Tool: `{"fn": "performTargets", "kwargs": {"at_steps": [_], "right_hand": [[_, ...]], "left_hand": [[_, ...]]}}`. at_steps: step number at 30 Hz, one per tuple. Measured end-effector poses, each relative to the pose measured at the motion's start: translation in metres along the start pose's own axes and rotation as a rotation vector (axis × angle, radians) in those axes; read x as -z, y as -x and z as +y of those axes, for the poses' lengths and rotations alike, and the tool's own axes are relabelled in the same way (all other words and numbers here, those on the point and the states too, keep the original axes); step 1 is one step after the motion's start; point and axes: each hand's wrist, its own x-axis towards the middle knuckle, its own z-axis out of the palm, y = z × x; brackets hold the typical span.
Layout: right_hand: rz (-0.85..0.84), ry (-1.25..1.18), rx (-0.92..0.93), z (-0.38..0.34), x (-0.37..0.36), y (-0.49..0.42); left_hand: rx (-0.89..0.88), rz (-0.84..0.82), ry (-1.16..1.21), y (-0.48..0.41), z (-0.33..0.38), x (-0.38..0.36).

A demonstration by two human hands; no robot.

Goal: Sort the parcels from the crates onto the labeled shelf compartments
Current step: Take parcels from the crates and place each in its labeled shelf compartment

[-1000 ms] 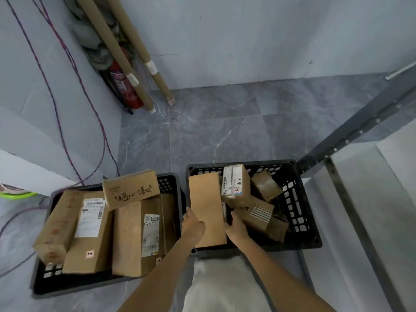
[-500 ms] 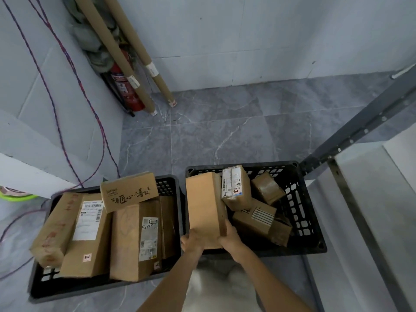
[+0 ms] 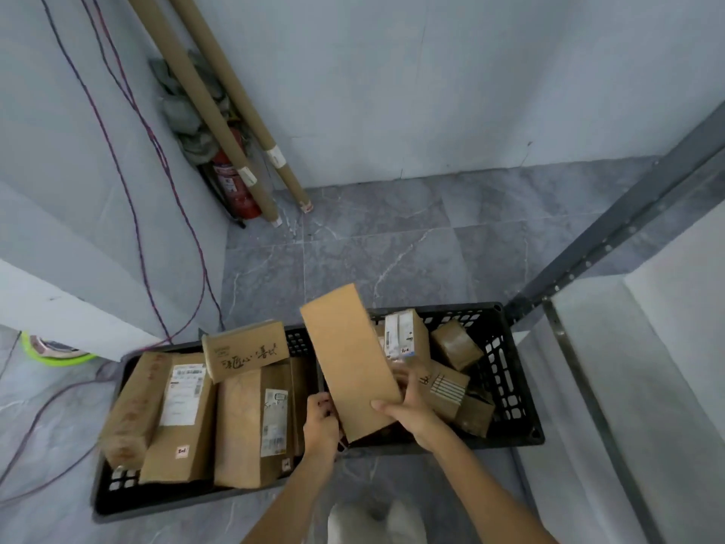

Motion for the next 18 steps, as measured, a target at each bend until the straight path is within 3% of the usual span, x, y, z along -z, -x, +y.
{"fn": "performTargets", "kwargs": {"at_steps": [4, 11, 15, 18], "right_hand": [[-0.043, 0.046, 0.157, -0.135, 0.019, 0.073], [0.042, 0.052, 0.387, -0.365, 0.062, 0.227], [0.074, 0.024, 0.520, -0.443, 0.076, 0.306], [0.047, -0.059, 0.594, -0.478, 0.086, 0.358]], "left_hand": [[-0.115, -0.109, 0.167, 0.081, 0.127, 0.024], [-0.256, -0.236, 0.317, 0.242, 0.364, 0.055], [-0.459, -0.263, 0.241, 0.316, 0.444, 0.071], [-0.523, -0.388, 0.281, 0.352, 0.486, 0.083]]}}
